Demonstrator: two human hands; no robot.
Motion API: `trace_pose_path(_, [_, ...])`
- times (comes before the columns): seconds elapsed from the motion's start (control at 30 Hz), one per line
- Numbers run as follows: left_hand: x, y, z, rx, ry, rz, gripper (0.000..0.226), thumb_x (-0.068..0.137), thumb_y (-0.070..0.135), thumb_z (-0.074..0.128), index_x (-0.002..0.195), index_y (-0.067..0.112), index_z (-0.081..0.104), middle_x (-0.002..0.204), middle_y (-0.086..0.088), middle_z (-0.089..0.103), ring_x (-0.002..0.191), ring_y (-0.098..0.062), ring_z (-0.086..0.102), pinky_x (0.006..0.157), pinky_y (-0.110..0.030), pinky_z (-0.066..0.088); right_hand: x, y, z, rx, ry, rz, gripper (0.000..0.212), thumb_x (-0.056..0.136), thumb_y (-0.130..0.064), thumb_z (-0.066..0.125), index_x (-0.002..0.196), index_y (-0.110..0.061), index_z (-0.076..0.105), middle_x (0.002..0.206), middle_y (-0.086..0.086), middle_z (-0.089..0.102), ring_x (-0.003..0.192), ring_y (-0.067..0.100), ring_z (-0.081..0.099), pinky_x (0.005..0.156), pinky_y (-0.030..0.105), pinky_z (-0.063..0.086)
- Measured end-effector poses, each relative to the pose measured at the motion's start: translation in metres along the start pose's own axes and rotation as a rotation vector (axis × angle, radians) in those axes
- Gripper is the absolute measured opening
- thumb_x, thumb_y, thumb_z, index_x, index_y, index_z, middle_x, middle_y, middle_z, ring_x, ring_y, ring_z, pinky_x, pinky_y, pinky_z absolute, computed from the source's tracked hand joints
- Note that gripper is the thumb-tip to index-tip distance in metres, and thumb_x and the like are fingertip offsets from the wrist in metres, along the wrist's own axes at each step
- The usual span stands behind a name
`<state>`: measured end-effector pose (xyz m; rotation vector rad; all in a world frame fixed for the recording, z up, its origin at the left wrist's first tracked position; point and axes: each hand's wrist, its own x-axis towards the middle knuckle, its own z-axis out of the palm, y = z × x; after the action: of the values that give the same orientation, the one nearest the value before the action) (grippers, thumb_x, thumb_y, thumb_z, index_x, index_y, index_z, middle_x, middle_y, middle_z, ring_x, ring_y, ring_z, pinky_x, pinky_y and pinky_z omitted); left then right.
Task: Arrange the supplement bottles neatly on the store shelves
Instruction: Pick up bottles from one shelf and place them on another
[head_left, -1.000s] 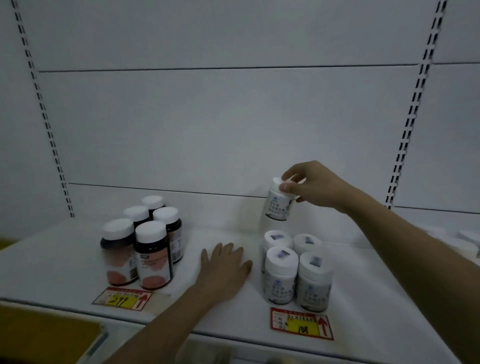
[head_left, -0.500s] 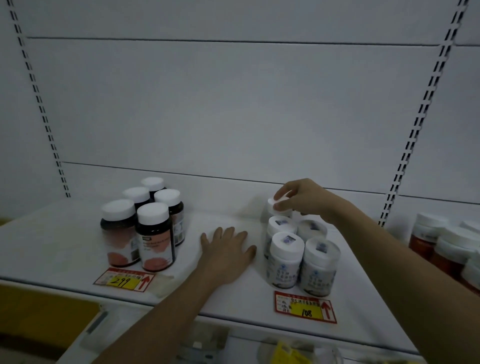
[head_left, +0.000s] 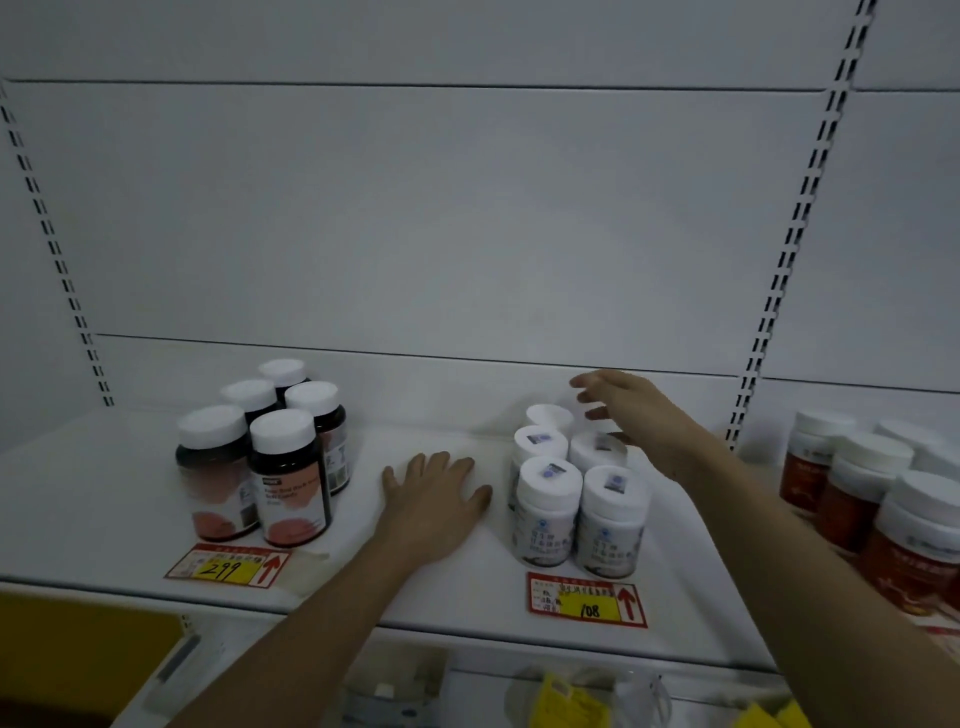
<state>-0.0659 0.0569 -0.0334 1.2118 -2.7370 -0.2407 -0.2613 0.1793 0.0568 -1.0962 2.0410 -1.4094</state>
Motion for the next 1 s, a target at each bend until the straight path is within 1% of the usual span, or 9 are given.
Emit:
trace_pose_path(0.1, [-0.004,0.005,-0.009,-0.212,0.049,-0.025,0.056,0.100,0.056,0.020,0.151,0.033,0.024,0.159,0.007,0.024,0.148,-0.019,0.017,0.119,-0.050,0.003,-0.017,0.031,-0.001,0.231,0.160,-0.023,0.031,0.102,-0.029,0.039,0.114,-0.018,0.065,0.119,0.002,0.065,0.106,0.016,0.062,0.080,0.030,0.050])
trace_pose_path(0.2, [-0.014,0.019,-0.021,-0.844,0.071,-0.003,0.053,0.102,0.049,0.023,0.151,0.029,0.028,0.159,0.010,0.025,0.146,-0.009,0.022,0.119,-0.032,0.008,-0.028,0.058,0.005,0.327,0.200,0.028,0.031,0.102,-0.030,0.038,0.109,-0.016,0.066,0.113,0.005,0.067,0.100,0.019,0.064,0.078,0.033,0.052])
trace_pose_path(0.3, [-0.027,0.050,-0.034,-1.226,-0.024,-0.006,0.056,0.099,0.058,0.020,0.150,0.037,0.027,0.158,0.014,0.024,0.144,-0.007,0.023,0.121,-0.036,0.013,-0.023,0.070,0.006,0.191,0.233,0.023,0.032,0.101,-0.024,0.038,0.108,-0.010,0.066,0.110,0.009,0.067,0.099,0.023,0.062,0.069,0.029,0.049])
trace_pose_path(0.37, [-0.032,0.065,-0.036,-1.370,-0.056,-0.041,0.047,0.098,0.059,0.019,0.137,0.043,0.040,0.140,0.021,0.043,0.131,-0.004,0.041,0.115,-0.031,0.024,-0.021,0.075,0.007,0.087,0.226,-0.012,0.032,0.100,-0.023,0.039,0.105,-0.009,0.066,0.108,0.009,0.067,0.095,0.022,0.063,0.070,0.029,0.047])
trace_pose_path(0.47, [-0.033,0.082,-0.036,-1.449,-0.102,-0.076,0.038,0.099,0.056,0.022,0.088,0.045,0.057,0.085,0.025,0.064,0.081,0.004,0.061,0.088,-0.027,0.041,-0.020,0.081,0.007,0.021,0.222,-0.046,0.030,0.099,-0.025,0.039,0.099,-0.013,0.067,0.104,0.005,0.069,0.094,0.021,0.063,0.084,0.040,0.052])
trace_pose_path(0.53, [-0.030,0.086,-0.027,-1.446,-0.101,-0.075,0.040,0.098,0.058,0.024,0.085,0.044,0.059,0.074,0.024,0.069,0.078,-0.001,0.064,0.077,-0.028,0.047,-0.020,0.081,0.007,0.004,0.215,-0.051,0.030,0.099,-0.025,0.040,0.096,-0.014,0.068,0.100,0.001,0.069,0.093,0.021,0.063,0.087,0.043,0.052])
trace_pose_path(0.87, [-0.024,0.088,-0.014,-1.469,-0.075,-0.104,0.041,0.100,0.056,0.021,0.085,0.043,0.056,0.074,0.022,0.068,0.083,-0.006,0.062,0.080,-0.032,0.047,-0.015,0.085,0.010,0.015,0.215,-0.055,0.027,0.098,-0.023,0.043,0.088,-0.013,0.066,0.092,0.002,0.070,0.088,0.024,0.065,0.082,0.045,0.054])
trace_pose_path(0.93, [-0.029,0.090,-0.019,-1.435,-0.059,-0.096,0.040,0.101,0.052,0.019,0.084,0.043,0.055,0.083,0.020,0.064,0.078,-0.002,0.061,0.073,-0.026,0.047,-0.014,0.085,0.010,0.009,0.202,-0.047,0.026,0.099,-0.025,0.043,0.090,-0.014,0.065,0.093,0.002,0.069,0.088,0.023,0.065,0.083,0.044,0.055])
trace_pose_path(1.0, [-0.026,0.083,-0.022,-1.334,-0.020,-0.082,0.041,0.101,0.053,0.016,0.104,0.044,0.056,0.106,0.015,0.059,0.092,-0.004,0.061,0.084,-0.023,0.045,-0.013,0.087,0.008,0.029,0.183,-0.039,0.026,0.099,-0.024,0.044,0.095,-0.014,0.067,0.098,0.002,0.069,0.092,0.022,0.065,0.086,0.044,0.055])
